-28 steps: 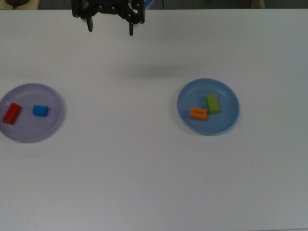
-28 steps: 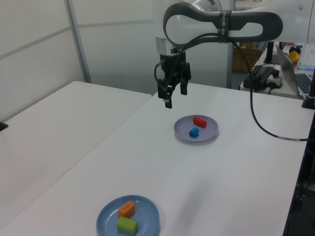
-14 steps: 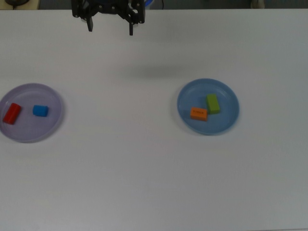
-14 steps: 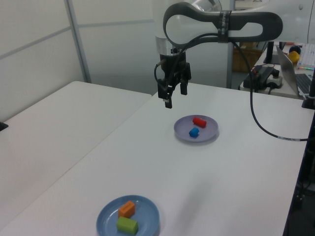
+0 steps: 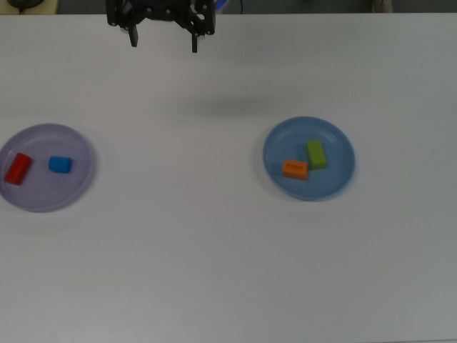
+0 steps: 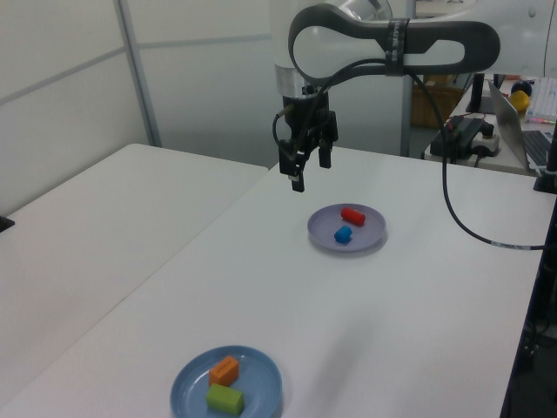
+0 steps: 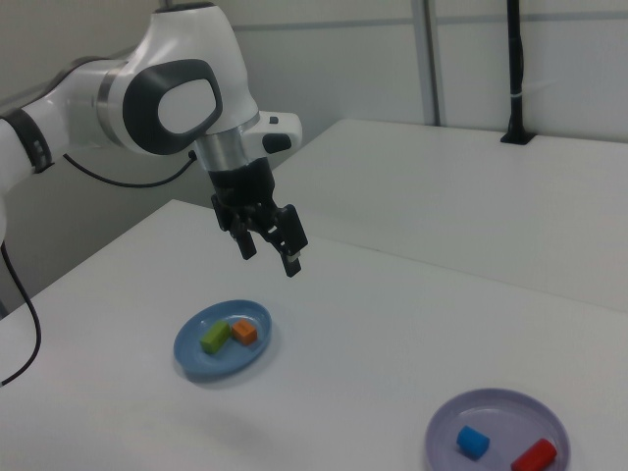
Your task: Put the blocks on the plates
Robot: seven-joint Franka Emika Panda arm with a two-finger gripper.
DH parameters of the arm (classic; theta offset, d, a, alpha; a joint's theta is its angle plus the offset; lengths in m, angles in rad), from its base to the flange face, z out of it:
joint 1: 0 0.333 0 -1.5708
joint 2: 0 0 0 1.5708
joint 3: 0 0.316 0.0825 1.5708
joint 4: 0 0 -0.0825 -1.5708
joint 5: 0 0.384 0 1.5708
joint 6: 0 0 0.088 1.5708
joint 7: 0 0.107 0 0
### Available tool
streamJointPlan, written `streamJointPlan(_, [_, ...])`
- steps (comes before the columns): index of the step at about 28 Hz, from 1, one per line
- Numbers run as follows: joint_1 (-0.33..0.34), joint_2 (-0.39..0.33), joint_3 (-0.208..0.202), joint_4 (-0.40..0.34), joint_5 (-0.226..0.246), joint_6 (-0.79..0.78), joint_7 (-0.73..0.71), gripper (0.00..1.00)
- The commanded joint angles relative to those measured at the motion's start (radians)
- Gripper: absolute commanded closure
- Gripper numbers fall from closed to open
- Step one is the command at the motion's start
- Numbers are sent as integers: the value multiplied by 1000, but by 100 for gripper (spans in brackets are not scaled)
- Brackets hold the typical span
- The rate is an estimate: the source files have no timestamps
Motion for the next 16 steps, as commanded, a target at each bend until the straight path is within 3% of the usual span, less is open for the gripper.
streamJointPlan(1, [0,-11,-8,-14,11,20,-25,0])
streamJointPlan(16, [0,-12,-15,-16,5,20,-18,0])
